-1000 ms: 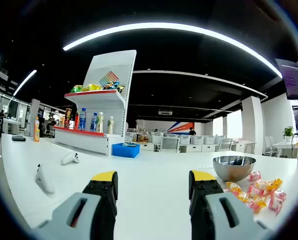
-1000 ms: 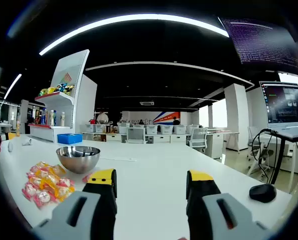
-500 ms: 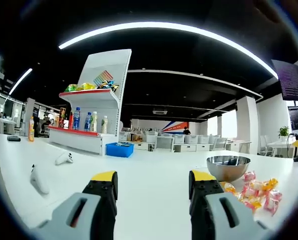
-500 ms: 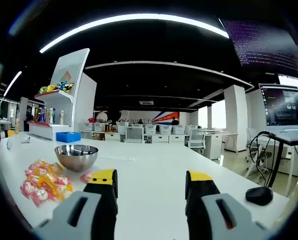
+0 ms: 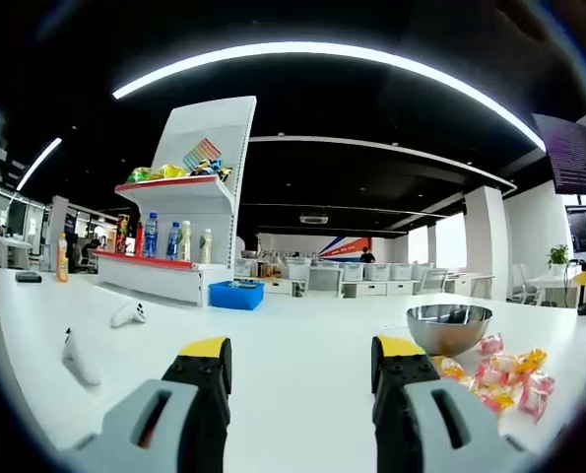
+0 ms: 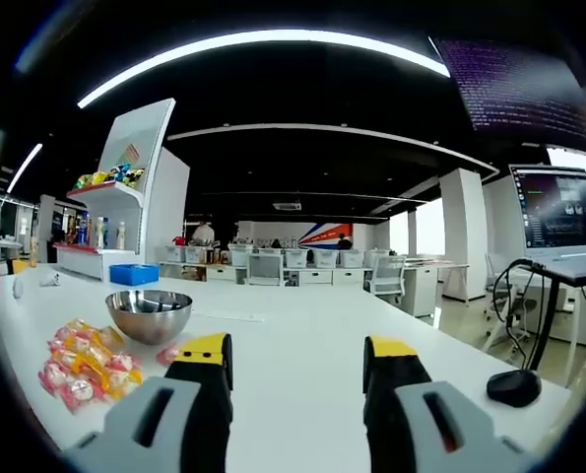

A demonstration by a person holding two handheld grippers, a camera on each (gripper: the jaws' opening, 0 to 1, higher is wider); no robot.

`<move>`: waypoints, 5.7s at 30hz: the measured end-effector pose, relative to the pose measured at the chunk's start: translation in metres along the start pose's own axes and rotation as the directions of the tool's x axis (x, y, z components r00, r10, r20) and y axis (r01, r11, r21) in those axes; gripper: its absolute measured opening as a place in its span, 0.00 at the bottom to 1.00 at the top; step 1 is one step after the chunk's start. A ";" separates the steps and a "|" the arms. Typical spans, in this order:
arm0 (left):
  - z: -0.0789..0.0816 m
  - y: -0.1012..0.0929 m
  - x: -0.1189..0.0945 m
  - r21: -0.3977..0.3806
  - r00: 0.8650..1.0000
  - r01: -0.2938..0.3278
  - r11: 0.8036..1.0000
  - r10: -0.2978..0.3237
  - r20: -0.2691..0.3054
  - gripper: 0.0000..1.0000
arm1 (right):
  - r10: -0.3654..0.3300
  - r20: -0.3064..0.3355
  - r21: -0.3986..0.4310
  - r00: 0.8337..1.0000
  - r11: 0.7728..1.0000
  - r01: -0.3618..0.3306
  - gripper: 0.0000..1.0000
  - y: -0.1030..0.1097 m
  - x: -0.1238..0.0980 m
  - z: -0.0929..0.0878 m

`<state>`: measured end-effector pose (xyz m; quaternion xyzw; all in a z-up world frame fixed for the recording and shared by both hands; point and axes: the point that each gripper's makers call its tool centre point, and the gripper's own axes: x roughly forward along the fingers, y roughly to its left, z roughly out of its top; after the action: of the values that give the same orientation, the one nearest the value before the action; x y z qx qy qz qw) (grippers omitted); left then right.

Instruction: Pick up the marshmallows scattered on the table and place them into the bowl on the table

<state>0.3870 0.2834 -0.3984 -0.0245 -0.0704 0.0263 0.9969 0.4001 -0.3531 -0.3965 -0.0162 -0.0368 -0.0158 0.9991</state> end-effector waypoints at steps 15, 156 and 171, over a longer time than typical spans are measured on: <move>0.001 0.012 -0.007 0.001 0.999 0.015 1.000 -0.015 -0.037 0.58 | -0.014 0.007 0.032 1.000 0.999 0.014 0.52 -0.002 0.002 -0.009; -0.039 -0.101 -0.072 0.164 0.670 0.722 0.672 -0.622 -0.405 0.59 | 0.628 -0.767 -0.249 0.134 -0.099 -0.963 0.41 0.218 0.000 -0.093; -0.047 -0.100 -0.075 0.155 0.652 0.734 0.662 -0.621 -0.435 0.59 | 0.600 -0.793 -0.226 0.104 -0.131 -0.965 0.38 0.223 0.010 -0.117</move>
<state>0.3242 0.1772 -0.4497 0.1604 0.1064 -0.3469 0.9179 0.4261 -0.1347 -0.5195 -0.4383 0.2170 0.6018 0.6314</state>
